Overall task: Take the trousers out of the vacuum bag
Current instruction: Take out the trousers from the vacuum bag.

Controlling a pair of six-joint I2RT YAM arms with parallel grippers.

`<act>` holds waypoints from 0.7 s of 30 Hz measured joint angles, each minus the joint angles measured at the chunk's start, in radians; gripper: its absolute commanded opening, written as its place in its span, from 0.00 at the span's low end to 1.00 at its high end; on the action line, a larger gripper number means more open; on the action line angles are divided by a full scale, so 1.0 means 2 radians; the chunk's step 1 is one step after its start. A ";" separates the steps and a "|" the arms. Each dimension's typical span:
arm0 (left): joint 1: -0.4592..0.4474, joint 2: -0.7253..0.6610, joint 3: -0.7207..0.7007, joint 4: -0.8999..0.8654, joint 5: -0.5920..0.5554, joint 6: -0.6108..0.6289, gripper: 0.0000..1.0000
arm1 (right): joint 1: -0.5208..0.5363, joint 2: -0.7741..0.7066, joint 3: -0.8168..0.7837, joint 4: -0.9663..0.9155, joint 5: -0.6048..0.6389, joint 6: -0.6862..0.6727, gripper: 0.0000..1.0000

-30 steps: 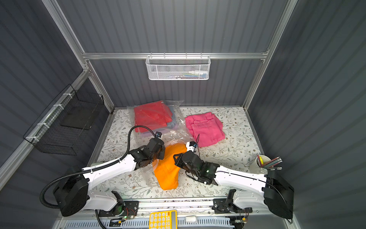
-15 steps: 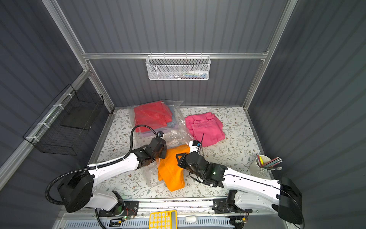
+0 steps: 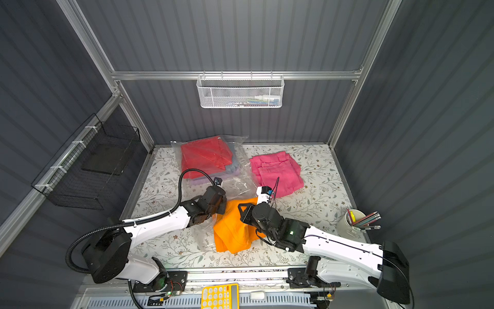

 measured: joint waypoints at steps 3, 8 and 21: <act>0.001 0.000 0.000 0.000 0.000 0.000 0.00 | 0.000 0.003 -0.009 -0.020 -0.001 0.022 0.00; 0.001 0.000 0.000 -0.002 0.000 0.002 0.00 | 0.005 -0.006 -0.043 -0.043 -0.002 0.084 0.06; 0.002 -0.001 0.001 -0.011 0.006 0.008 0.00 | 0.030 -0.023 -0.120 -0.086 0.009 0.248 0.86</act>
